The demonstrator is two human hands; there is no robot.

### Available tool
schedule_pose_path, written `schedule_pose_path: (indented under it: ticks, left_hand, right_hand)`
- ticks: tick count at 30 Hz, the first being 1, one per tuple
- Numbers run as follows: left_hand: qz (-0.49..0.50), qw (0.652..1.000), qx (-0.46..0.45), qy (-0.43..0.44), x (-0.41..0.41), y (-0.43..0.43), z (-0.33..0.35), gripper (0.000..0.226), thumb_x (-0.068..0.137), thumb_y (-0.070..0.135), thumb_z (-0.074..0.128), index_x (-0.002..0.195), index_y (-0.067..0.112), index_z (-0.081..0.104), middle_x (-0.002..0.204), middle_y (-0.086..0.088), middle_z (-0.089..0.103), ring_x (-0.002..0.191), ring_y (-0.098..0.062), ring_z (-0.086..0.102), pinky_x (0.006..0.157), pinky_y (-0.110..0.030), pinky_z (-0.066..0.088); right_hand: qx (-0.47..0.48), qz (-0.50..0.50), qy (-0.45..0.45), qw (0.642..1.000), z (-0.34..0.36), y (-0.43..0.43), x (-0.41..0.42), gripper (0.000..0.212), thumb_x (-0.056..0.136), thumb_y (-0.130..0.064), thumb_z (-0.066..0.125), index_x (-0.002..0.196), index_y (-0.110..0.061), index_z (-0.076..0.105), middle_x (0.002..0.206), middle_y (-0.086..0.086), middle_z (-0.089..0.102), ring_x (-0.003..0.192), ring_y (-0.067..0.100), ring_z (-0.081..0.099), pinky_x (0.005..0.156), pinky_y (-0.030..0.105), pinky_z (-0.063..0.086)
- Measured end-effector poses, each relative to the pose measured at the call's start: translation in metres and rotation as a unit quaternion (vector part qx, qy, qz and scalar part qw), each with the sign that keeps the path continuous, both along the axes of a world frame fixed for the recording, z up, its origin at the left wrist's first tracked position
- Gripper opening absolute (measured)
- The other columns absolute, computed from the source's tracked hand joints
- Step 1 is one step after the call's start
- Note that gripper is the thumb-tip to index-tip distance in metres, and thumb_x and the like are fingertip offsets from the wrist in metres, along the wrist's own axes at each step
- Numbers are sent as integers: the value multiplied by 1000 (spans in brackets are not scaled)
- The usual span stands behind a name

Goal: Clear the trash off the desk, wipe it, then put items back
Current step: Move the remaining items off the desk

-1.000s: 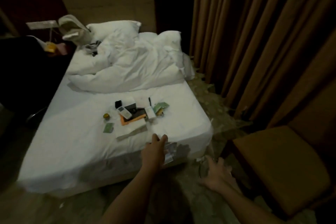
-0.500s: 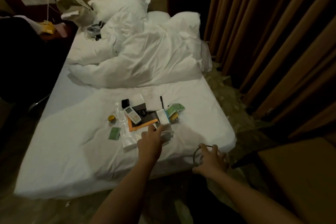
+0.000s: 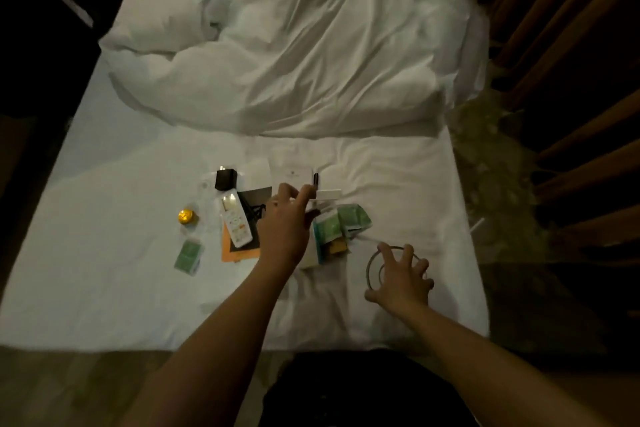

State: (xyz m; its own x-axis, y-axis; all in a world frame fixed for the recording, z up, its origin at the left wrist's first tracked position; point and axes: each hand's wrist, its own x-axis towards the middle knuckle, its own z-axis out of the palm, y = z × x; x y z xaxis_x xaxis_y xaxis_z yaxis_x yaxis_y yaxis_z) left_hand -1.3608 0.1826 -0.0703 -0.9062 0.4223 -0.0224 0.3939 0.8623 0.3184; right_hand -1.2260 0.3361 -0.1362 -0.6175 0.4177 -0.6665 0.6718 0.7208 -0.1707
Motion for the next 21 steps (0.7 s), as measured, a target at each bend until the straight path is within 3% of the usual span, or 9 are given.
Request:
schedule_pose_path:
  ticks: [7,10,13,15,18,21]
  left_hand:
    - [-30,999,-34,-18,-50,44,-39,31,90,35,62,119,27,51,114,-4,48,96,-26,55,49,-29,34]
    - [-25,999,-15,-30,-57,55,-49,31,89,33,64,115,29,48,112,-4,49,94,-27,55,47,-32,40]
    - [-37,998,-24,-42,-59,60,-53,33,88,32,65,113,31,44,112,-5,49,98,-29,53,51,-38,49]
    - [-51,997,-26,-53,-59,66,-53,35,87,32,67,112,31,43,111,-5,50,100,-30,53,50,-36,46]
    - [-59,996,-22,-57,-61,76,-51,33,86,33,67,110,32,45,109,-5,51,99,-30,54,50,-30,35]
    - [-61,997,-12,-48,-73,89,-52,32,86,34,67,109,32,45,110,-3,51,98,-28,54,48,-29,37]
  right_hand:
    - [-4,76,-24,997,-64,24,-40,96,73,-53,69,146,-40,8,152,13,-4,132,46,10,100,56,32]
    - [-19,74,-48,996,-80,29,-46,97,78,-51,67,148,-38,1,154,14,-13,137,49,0,105,58,27]
    - [-45,84,-46,994,-83,29,-48,108,78,-57,64,148,-34,-15,153,14,-26,139,49,-14,109,62,15]
    - [-42,90,-45,994,-79,31,-44,116,74,-66,62,146,-34,-23,152,13,-31,139,47,-20,109,64,6]
    - [-45,28,-40,998,-70,35,-36,117,70,-72,58,147,-33,-21,155,11,-26,141,42,-17,111,61,6]
    - [-36,-47,-14,998,-57,43,-39,108,73,-70,55,148,-30,-13,157,11,-15,143,39,-6,112,55,14]
